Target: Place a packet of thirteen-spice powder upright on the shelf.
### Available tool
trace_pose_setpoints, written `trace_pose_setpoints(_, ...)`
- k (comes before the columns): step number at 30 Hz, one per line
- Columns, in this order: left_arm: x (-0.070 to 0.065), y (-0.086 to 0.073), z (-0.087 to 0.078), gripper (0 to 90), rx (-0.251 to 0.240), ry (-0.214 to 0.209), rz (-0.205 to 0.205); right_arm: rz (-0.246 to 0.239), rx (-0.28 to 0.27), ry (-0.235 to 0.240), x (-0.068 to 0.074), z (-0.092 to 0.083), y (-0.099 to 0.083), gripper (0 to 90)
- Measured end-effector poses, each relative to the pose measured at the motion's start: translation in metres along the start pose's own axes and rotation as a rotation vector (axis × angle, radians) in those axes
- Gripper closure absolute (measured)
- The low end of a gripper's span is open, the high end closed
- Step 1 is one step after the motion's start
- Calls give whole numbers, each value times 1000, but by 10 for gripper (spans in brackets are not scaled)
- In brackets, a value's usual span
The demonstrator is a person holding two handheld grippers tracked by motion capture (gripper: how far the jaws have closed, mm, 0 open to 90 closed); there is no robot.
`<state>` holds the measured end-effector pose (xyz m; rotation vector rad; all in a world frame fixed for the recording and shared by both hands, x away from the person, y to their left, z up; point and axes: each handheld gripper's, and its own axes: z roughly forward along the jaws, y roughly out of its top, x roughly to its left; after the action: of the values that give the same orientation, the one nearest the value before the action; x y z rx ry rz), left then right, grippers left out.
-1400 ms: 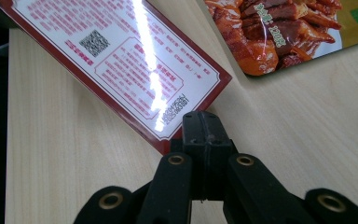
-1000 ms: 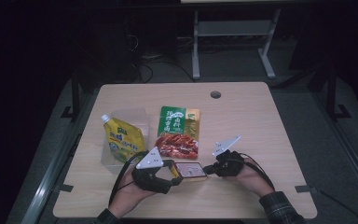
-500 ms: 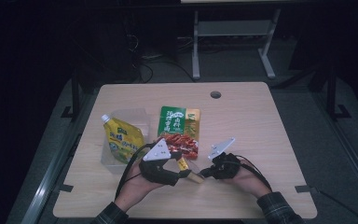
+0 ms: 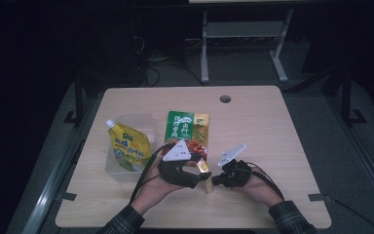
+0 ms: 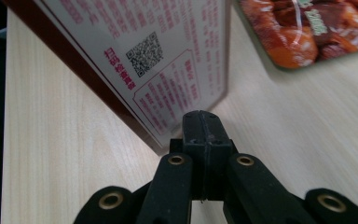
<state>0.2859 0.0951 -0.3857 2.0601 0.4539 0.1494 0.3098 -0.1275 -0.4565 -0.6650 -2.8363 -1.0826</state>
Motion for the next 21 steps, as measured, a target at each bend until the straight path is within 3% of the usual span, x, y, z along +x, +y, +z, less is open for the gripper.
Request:
trace_pose_setpoints(5,0,2,6,309,-13,-12,-4,63,-10,-46,-1,-10,-9,787)
trace_pose_setpoints(8,0,3,7,304,-18,-22,-9,89,-14,-48,2,-16,-17,778)
trace_pose_setpoints(11,0,4,7,281,-23,-22,-14,113,-22,-47,7,-21,-25,796)
trace_pose_setpoints(16,-2,5,4,234,-25,-20,-17,109,-38,-40,17,-25,-30,895)
trace_pose_setpoints(21,-5,5,-5,186,-16,-16,-13,103,-38,-19,27,-23,-32,900)
